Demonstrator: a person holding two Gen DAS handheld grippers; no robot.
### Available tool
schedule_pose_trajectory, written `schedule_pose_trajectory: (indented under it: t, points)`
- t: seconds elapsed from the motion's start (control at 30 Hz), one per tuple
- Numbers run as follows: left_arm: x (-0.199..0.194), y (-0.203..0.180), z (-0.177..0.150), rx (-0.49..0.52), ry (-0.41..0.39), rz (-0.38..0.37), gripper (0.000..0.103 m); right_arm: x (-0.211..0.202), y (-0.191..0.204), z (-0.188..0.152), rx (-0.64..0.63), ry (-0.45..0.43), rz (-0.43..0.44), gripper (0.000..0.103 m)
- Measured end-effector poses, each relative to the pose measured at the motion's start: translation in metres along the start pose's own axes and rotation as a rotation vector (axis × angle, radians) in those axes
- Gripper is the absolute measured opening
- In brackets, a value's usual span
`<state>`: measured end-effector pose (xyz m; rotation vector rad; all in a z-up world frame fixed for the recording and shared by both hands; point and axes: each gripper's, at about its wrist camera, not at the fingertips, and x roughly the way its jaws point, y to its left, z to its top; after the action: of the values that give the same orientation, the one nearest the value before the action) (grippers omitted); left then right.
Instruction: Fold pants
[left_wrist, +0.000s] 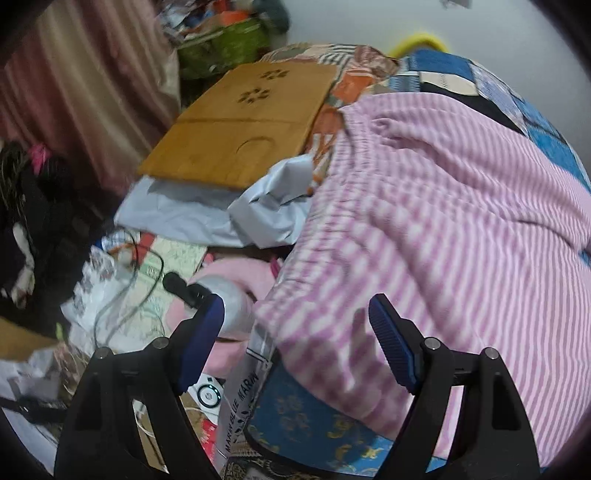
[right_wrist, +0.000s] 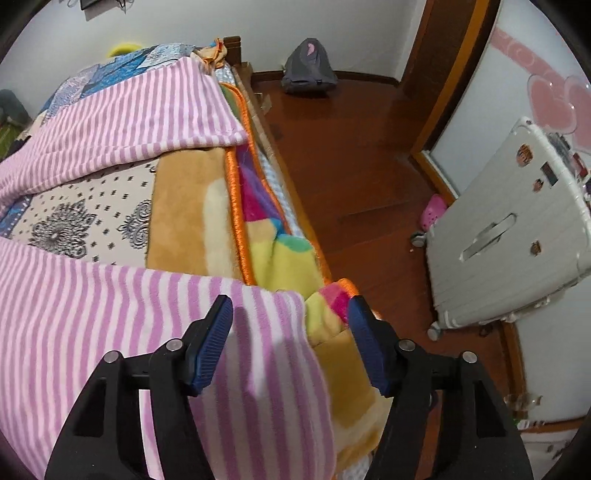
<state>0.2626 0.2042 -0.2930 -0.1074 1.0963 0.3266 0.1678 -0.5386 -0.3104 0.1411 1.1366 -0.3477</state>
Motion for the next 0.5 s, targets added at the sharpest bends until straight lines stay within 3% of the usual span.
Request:
schedule_pose_trajectory:
  t: [0.27, 0.33, 0.4, 0.43, 0.5]
  points:
    - [0.032, 0.006, -0.014, -0.068, 0.088, -0.077, 0.08, 0.028, -0.003, -0.001, 0.061, 0.084, 0.04, 0.06]
    - [0.034, 0.009, -0.014, -0.105, 0.098, -0.12, 0.072, 0.029, -0.004, 0.0, 0.061, 0.087, 0.065, 0.056]
    - [0.035, 0.011, -0.014, -0.135, 0.106, -0.165, 0.06, 0.029, -0.002, 0.001, 0.064, 0.087, 0.11, 0.033]
    - [0.034, 0.011, -0.014, -0.138, 0.103, -0.162, 0.057, 0.029, -0.001, 0.0, 0.062, 0.084, 0.119, 0.028]
    - [0.029, 0.008, -0.014, -0.126, 0.084, -0.142, 0.04, 0.026, 0.009, 0.001, 0.027, 0.061, 0.085, 0.014]
